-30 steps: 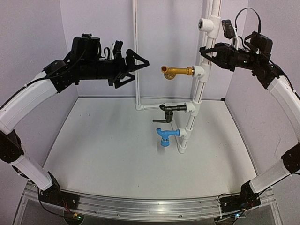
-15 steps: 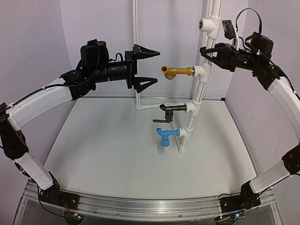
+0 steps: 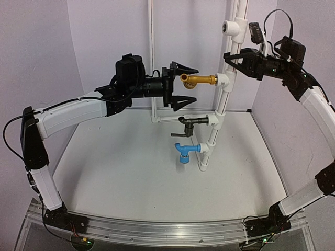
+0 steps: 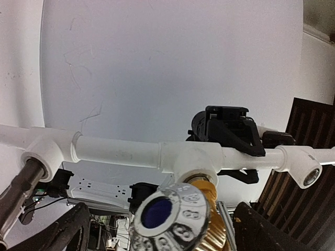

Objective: Install the water faucets

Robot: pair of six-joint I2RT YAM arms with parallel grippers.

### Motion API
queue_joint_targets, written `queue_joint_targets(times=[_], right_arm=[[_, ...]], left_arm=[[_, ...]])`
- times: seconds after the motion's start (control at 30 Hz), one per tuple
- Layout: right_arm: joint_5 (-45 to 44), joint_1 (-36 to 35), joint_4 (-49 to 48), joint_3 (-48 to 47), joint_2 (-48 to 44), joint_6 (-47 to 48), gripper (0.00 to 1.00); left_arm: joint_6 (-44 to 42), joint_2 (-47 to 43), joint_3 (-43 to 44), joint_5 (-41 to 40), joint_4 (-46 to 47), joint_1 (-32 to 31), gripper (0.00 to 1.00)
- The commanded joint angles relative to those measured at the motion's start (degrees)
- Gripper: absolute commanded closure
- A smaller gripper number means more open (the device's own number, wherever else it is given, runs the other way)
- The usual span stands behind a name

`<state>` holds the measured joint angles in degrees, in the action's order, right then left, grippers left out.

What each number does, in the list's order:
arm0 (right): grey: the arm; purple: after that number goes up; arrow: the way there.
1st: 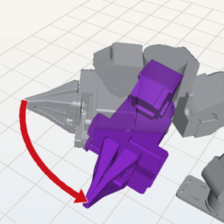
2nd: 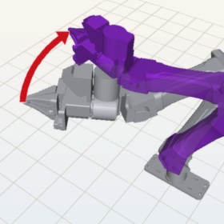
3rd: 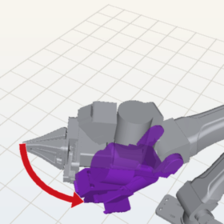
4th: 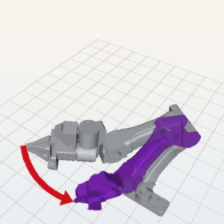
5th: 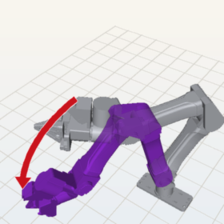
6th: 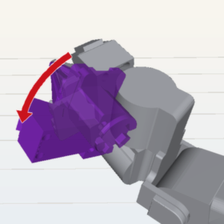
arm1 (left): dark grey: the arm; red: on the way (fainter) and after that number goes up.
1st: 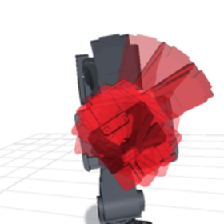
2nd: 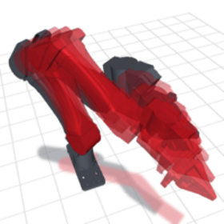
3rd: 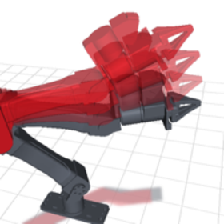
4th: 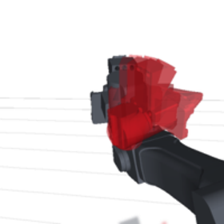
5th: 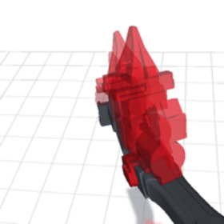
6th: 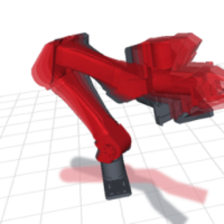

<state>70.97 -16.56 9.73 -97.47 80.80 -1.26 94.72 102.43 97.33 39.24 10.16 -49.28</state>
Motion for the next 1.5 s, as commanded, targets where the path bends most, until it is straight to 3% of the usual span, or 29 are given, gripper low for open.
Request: queue_joint_targets(times=[0.0,0.17,0.37,0.63,0.77,0.93,1.27,1.47], right_arm=[[0.62,-0.06,9.25,2.18,0.05,-5.90,1.00],[0.66,-0.07,9.25,2.34,-0.12,-5.95,1.00],[0.77,-0.08,9.25,2.73,-0.20,-5.88,1.00],[1.28,-0.08,9.34,3.16,-0.56,-5.70,1.00],[1.75,-0.11,9.34,3.40,-0.59,-5.85,1.00],[2.47,-0.06,9.34,3.77,-0.60,-5.98,1.00],[2.34,-0.12,9.60,3.76,-0.58,-6.62,1.00],[1.88,-0.13,9.50,3.54,0.15,-7.89,1.00]], left_arm=[[1.97,0.91,3.50,2.32,7.84,-0.74,0.13],[2.07,1.63,4.58,2.77,9.91,-0.83,0.19],[0.43,1.96,4.91,2.92,11.13,-0.95,0.38],[-13.02,0.97,7.57,2.39,4.37,-0.81,0.50],[-27.07,-0.44,9.53,0.85,-5.00,-0.69,0.57],[-53.22,-1.37,11.89,-1.04,-18.12,-0.64,0.60],[-99.82,-6.62,9.07,-5.30,-23.57,-0.97,0.62],[-129.65,-8.62,8.18,-15.17,-27.49,-4.29,0.63]])
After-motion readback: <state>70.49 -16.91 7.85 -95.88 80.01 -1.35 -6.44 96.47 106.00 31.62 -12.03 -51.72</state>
